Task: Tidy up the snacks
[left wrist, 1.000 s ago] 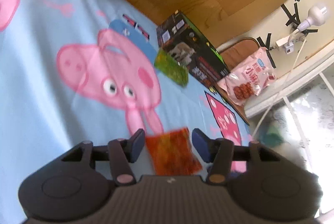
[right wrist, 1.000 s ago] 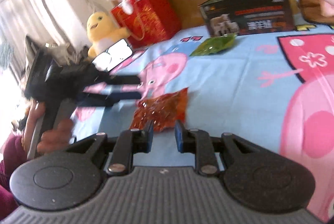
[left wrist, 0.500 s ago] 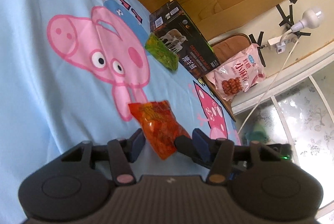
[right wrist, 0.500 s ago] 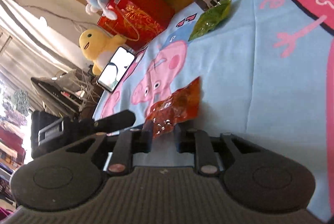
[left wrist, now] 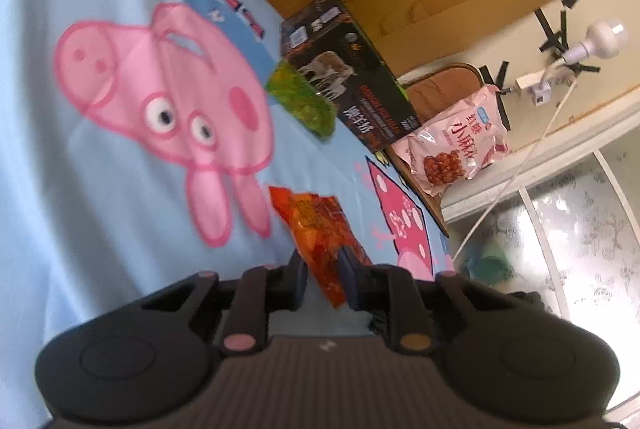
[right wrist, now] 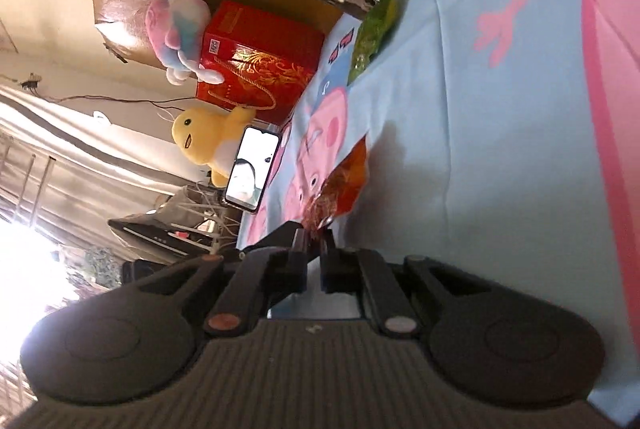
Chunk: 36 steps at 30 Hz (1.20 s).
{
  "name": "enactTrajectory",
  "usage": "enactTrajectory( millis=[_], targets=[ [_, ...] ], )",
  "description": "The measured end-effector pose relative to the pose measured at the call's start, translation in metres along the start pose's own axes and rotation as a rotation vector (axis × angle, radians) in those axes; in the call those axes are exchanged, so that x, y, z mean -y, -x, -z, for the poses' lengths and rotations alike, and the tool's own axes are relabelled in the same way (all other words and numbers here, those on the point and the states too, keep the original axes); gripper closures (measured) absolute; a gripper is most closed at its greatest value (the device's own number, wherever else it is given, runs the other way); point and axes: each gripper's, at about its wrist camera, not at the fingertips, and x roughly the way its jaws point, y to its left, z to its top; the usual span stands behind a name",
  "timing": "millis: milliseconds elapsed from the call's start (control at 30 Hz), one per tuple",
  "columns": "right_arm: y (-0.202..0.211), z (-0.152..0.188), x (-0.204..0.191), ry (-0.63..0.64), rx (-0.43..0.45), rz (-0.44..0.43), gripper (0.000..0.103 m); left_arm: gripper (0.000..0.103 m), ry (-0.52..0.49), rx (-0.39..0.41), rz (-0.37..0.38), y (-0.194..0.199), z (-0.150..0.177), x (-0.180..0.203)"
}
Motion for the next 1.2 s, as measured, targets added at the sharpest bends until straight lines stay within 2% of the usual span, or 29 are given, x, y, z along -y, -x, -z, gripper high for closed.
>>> enactTrajectory(
  millis=[267, 400, 533, 600, 667, 700, 733, 767, 800, 833, 867, 1000, 1133, 1200],
  targets=[
    [0.008, -0.018, -0.029, 0.179, 0.105, 0.066, 0.094, 0.088, -0.166, -0.008, -0.003, -0.020, -0.045, 0.051],
    [0.015, -0.056, -0.036, 0.224, 0.154, 0.073, 0.094, 0.086, -0.258, 0.016, -0.007, -0.041, -0.084, 0.085],
    [0.012, -0.104, -0.048, 0.297, 0.220, 0.096, 0.094, 0.086, -0.300, 0.043, -0.017, -0.068, -0.130, 0.110],
    [0.005, -0.129, -0.051, 0.313, 0.250, 0.110, 0.094, 0.084, -0.326, 0.066, -0.052, -0.086, -0.151, 0.115],
    [-0.005, -0.155, -0.050, 0.317, 0.269, 0.124, 0.092, 0.071, -0.365, 0.097, -0.125, -0.104, -0.166, 0.117],
    [-0.013, -0.167, -0.049, 0.327, 0.277, 0.140, 0.089, 0.069, -0.385, 0.114, -0.172, -0.112, -0.171, 0.116],
    [-0.021, -0.175, -0.049, 0.347, 0.287, 0.168, 0.086, 0.067, -0.409, 0.132, -0.226, -0.119, -0.175, 0.116],
    [-0.030, -0.183, -0.050, 0.382, 0.302, 0.221, 0.077, 0.067, -0.426, 0.141, -0.280, -0.125, -0.176, 0.115],
    [-0.037, -0.186, -0.051, 0.417, 0.316, 0.287, 0.070, 0.067, -0.428, 0.144, -0.297, -0.126, -0.176, 0.113],
    [-0.043, -0.188, -0.052, 0.444, 0.327, 0.343, 0.070, 0.067, -0.422, 0.148, -0.274, -0.122, -0.174, 0.111],
    [-0.045, -0.187, -0.050, 0.457, 0.326, 0.354, 0.070, 0.067, -0.421, 0.157, -0.251, -0.116, -0.170, 0.108],
    [-0.023, -0.171, -0.039, 0.451, 0.342, 0.276, 0.069, 0.063, -0.414, 0.194, -0.225, -0.081, -0.150, 0.092],
    [-0.013, -0.149, -0.027, 0.423, 0.272, 0.243, 0.069, 0.063, -0.350, 0.154, -0.219, -0.067, -0.139, 0.068],
    [-0.020, -0.143, -0.021, 0.398, 0.232, 0.266, 0.069, 0.063, -0.300, 0.111, -0.239, -0.072, -0.135, 0.051]
  ],
)
